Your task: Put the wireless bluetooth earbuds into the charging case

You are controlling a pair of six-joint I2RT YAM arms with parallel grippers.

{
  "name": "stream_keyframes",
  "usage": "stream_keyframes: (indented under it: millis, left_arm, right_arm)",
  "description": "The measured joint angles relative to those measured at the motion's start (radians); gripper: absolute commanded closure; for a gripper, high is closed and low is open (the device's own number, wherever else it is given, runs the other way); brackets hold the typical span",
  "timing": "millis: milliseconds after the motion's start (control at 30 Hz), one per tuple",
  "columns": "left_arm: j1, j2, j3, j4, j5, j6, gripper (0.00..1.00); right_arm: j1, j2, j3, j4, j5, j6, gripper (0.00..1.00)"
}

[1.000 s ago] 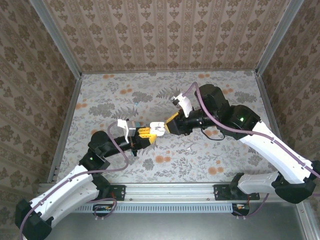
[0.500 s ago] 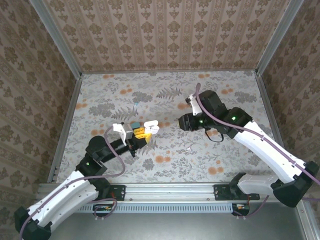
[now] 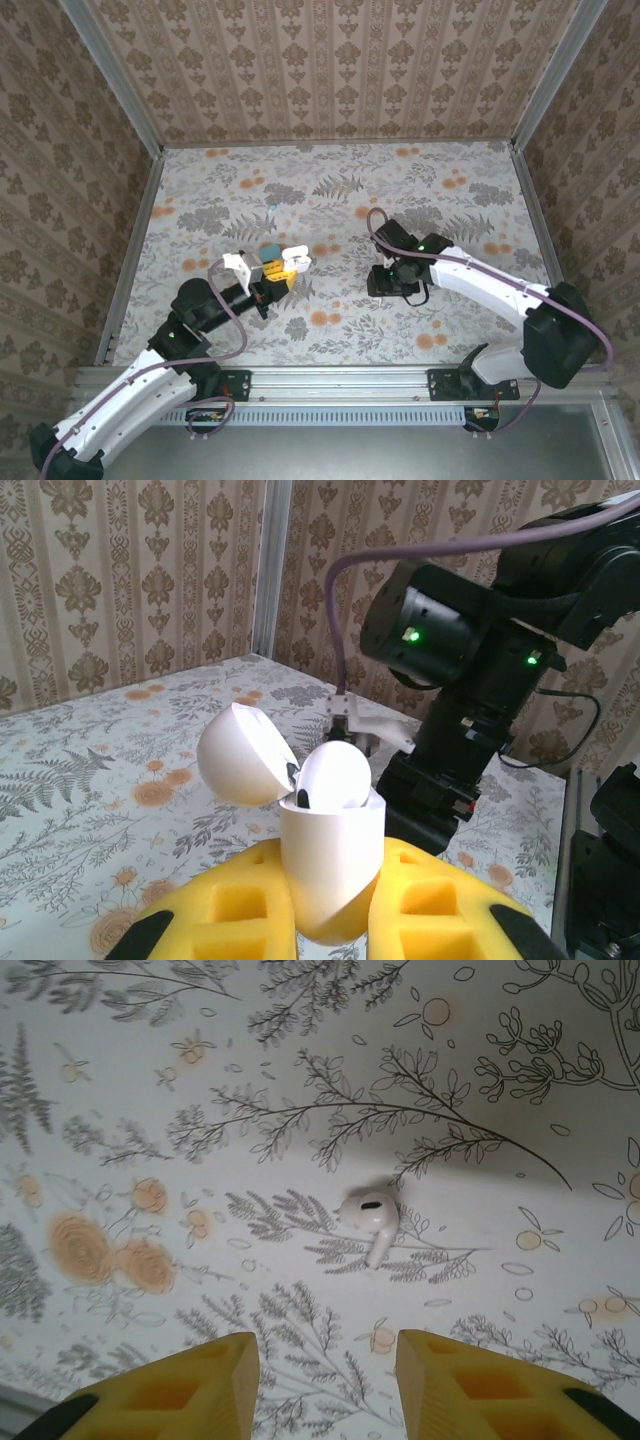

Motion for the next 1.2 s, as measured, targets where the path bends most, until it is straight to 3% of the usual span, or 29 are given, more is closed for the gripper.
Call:
stream_keyframes:
  millis: [400,1200]
  left_arm:
    - [0.0,0.0,-0.02,-0.026,-0.014,-0.019,1.0]
    - [0.0,0.0,-0.02,-0.028,-0.032,-0.019,1.0]
  right_arm:
    - [0.0,0.249,0.093,-0.006,0.023,-0.04,0.55]
    - [0.015,0.377,0.138,-0.038,0.05,-0.081,0.63]
